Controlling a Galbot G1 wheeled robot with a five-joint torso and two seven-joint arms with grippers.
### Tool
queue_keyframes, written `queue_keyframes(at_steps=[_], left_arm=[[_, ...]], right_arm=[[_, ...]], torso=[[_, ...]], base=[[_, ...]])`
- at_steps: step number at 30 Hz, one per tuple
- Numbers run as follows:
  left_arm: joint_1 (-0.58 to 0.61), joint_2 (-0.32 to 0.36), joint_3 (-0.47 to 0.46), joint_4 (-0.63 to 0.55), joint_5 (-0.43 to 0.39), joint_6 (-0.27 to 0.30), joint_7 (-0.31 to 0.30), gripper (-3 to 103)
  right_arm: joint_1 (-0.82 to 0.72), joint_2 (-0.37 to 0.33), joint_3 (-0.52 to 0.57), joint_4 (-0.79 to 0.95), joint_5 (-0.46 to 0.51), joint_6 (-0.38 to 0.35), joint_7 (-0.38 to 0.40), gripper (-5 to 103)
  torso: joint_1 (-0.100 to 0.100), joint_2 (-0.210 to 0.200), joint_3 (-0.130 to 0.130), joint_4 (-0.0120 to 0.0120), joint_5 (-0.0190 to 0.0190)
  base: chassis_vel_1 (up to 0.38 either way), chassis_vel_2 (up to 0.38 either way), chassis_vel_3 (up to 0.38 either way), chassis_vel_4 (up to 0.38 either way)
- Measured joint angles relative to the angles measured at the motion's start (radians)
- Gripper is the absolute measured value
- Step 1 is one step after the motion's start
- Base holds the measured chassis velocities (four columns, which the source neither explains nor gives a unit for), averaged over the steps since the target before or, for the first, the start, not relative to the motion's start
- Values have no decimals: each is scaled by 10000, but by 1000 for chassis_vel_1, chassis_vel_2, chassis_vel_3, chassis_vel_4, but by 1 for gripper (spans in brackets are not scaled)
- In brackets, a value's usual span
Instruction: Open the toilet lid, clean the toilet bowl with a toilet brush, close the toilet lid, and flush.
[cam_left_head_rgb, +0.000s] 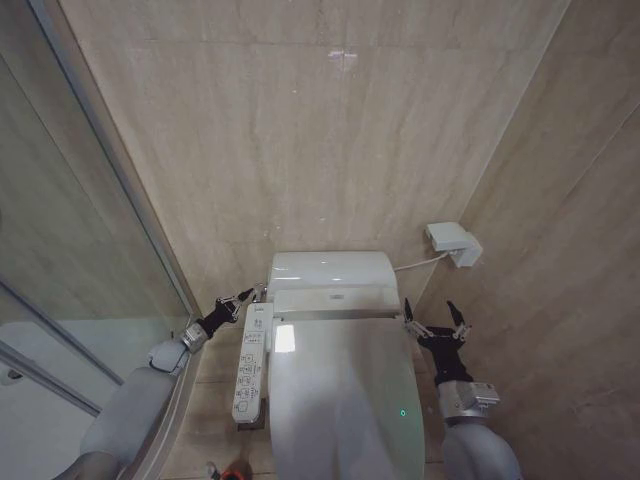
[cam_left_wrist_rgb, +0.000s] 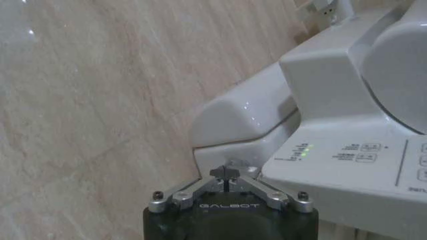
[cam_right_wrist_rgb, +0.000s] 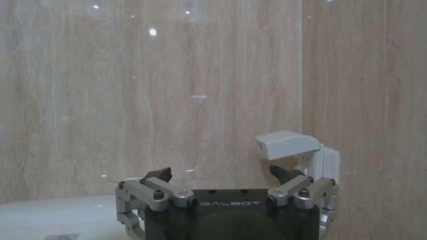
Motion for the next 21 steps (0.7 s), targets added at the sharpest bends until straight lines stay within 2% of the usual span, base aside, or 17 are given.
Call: queue_keyframes(at_steps=[14,21], left_arm=[[238,-166,-23,61,1,-63,255,0],[62,-271,-5,468,89,-123,305,0]], right_arm=[[0,0,0,0,0,0,0,100],[0,0,0,0,0,0,0,100]], torso=[[0,0,-1,5,3],[-1,0,-1,-1,-1]], base=[[0,0,0,0],[0,0,0,0]])
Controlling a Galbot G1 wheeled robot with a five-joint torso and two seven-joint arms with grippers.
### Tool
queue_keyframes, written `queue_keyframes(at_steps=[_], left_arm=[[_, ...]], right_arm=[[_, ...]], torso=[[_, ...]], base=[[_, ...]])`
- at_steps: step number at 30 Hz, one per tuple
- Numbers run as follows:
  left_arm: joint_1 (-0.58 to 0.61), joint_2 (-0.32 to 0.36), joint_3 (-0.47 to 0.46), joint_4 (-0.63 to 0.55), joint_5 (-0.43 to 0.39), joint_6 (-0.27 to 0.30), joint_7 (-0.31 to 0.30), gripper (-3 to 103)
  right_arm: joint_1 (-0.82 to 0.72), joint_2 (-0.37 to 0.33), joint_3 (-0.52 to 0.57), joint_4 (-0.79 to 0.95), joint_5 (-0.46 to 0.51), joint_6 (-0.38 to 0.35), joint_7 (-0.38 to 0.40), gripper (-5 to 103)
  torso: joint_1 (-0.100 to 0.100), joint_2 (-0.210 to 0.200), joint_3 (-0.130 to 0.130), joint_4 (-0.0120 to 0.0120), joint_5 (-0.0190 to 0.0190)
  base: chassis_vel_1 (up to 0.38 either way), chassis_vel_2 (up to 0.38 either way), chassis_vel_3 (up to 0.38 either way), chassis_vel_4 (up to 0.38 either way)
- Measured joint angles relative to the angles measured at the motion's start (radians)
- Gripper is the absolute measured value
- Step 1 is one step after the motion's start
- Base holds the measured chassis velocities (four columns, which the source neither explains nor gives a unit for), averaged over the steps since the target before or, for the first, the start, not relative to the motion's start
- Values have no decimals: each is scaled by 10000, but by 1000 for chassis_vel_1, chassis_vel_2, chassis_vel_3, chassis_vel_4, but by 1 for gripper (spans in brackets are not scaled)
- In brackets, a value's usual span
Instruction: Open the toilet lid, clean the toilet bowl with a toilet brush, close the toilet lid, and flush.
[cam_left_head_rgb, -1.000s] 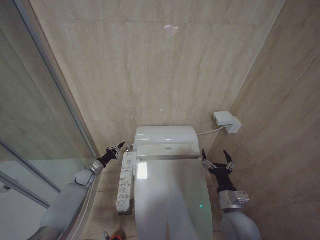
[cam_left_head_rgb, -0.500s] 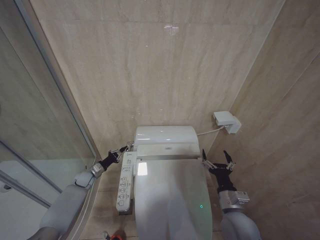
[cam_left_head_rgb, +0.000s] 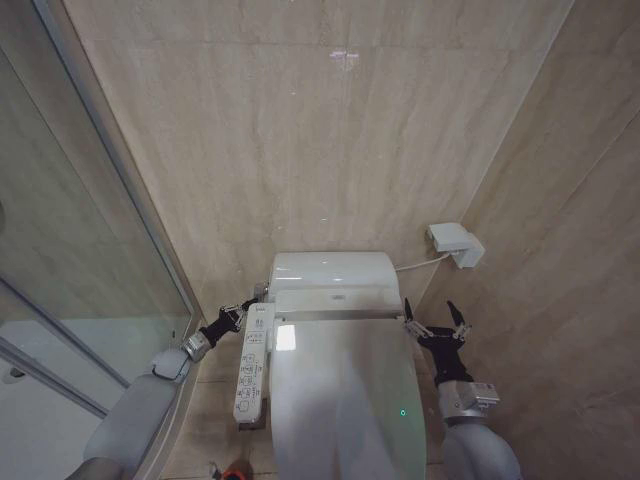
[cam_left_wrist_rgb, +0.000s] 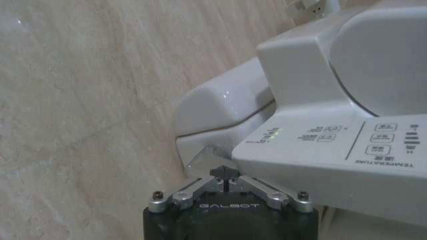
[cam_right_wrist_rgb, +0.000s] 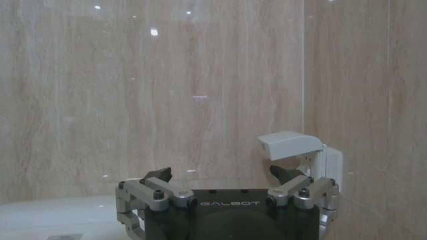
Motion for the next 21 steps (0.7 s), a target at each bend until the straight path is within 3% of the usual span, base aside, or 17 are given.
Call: queue_keyframes(at_steps=[14,21], left_arm=[[-975,-233,408,924,-12,14,4,0],[-902,-339,373,908,-10,40,-10,0]], right_arm=[[0,0,0,0,0,0,0,100],[0,0,0,0,0,0,0,100]], torso=[[0,0,0,0,2],[0,0,-1,3,3]], base=[[0,0,0,0],[0,0,0,0]])
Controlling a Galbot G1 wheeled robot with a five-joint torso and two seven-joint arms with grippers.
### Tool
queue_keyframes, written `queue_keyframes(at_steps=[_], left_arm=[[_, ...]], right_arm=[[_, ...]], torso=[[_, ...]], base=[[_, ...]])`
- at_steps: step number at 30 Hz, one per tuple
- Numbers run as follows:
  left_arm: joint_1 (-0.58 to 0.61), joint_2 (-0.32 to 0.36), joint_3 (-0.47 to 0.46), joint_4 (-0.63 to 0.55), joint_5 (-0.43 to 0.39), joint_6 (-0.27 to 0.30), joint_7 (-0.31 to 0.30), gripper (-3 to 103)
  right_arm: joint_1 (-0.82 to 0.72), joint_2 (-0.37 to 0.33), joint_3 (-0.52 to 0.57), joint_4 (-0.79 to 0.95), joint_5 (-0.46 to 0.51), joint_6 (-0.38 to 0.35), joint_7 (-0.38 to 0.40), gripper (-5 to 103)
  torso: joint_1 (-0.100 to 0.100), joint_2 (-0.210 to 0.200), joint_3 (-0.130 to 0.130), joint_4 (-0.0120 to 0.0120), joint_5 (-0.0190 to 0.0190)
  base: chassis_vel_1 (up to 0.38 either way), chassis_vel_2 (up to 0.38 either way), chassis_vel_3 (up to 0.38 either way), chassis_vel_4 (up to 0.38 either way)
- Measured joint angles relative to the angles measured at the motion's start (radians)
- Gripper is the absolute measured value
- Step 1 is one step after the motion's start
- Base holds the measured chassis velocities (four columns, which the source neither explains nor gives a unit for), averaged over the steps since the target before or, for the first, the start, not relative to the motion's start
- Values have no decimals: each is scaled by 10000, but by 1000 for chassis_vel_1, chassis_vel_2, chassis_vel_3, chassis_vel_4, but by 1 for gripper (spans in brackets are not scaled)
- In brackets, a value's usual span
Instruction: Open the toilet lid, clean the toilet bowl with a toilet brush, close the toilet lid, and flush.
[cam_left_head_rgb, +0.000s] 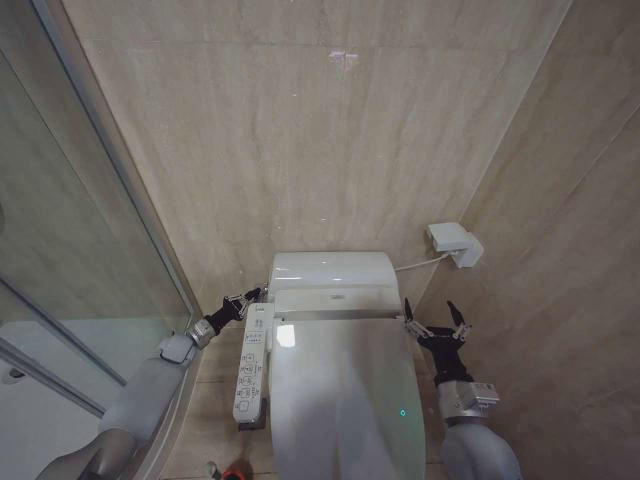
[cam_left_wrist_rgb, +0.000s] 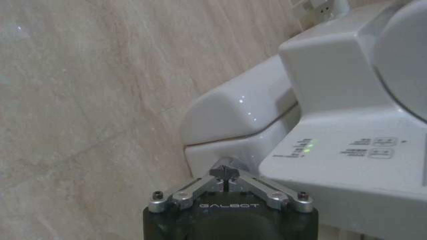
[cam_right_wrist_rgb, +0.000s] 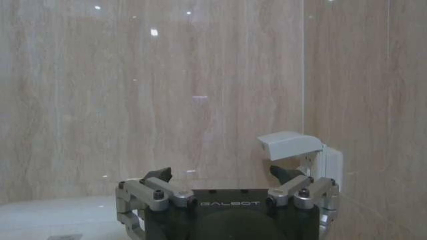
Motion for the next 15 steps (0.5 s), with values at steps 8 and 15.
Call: queue_keyframes(at_steps=[8,15], left_arm=[[384,-110,-204,-75,158,24,3,0],[452,-128,-315,-3,241,65,25,0]], right_arm=[[1,0,0,0,0,0,-1,100],[0,0,0,0,-1,0,0,100]], torso=[[2,-1,4,4,-3],[3,-3,5,-9,-6]], base=[[0,0,0,0],[0,0,0,0]])
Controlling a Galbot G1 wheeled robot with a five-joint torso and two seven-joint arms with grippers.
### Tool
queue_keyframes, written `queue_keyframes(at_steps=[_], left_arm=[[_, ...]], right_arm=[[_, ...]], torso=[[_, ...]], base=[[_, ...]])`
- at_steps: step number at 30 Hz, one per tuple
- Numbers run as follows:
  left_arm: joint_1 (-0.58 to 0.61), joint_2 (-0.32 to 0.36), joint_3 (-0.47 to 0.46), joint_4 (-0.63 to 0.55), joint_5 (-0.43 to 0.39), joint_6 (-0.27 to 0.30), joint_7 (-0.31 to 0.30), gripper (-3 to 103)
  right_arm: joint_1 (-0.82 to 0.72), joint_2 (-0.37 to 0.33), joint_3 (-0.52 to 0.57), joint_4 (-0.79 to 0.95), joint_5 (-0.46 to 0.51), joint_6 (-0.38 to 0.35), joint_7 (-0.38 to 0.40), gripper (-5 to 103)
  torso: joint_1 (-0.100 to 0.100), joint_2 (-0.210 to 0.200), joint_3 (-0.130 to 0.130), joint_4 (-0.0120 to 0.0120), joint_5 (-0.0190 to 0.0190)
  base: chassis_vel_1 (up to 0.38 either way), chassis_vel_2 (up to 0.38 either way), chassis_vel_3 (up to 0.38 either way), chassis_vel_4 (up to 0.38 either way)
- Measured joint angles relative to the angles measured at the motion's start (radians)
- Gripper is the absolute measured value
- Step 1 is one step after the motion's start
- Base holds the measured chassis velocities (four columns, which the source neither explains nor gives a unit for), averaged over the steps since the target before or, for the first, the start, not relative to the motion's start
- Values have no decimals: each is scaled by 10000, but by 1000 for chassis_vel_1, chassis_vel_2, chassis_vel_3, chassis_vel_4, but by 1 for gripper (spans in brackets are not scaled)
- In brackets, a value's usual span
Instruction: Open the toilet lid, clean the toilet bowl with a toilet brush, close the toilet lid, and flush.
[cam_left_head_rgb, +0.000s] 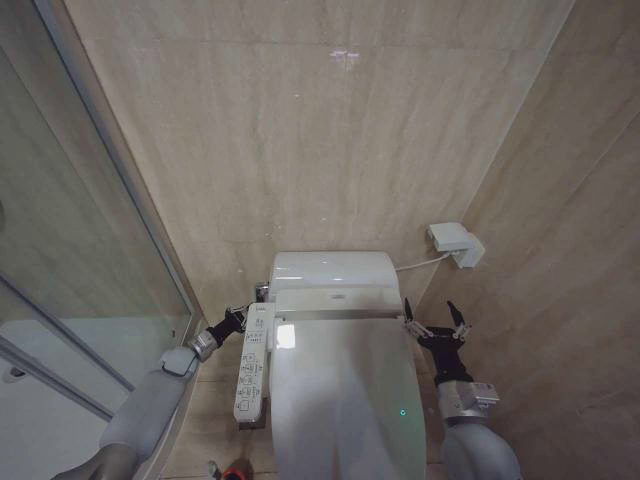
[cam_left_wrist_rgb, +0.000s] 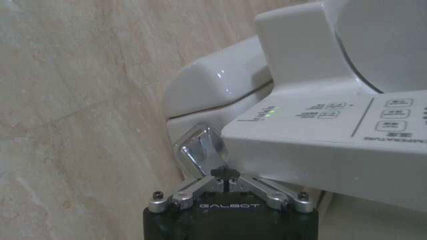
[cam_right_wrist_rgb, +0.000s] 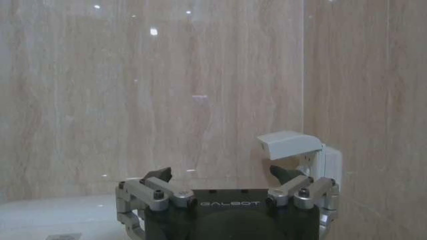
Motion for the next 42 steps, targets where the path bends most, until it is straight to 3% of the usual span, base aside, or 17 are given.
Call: queue_keyframes(at_steps=[42], left_arm=[[192,95,-303,-270,-3,-19,60,0]], right_arm=[[0,0,0,0,0,0,0,100]], torso=[[-3,2,-3,7,4]], base=[[0,0,0,0]])
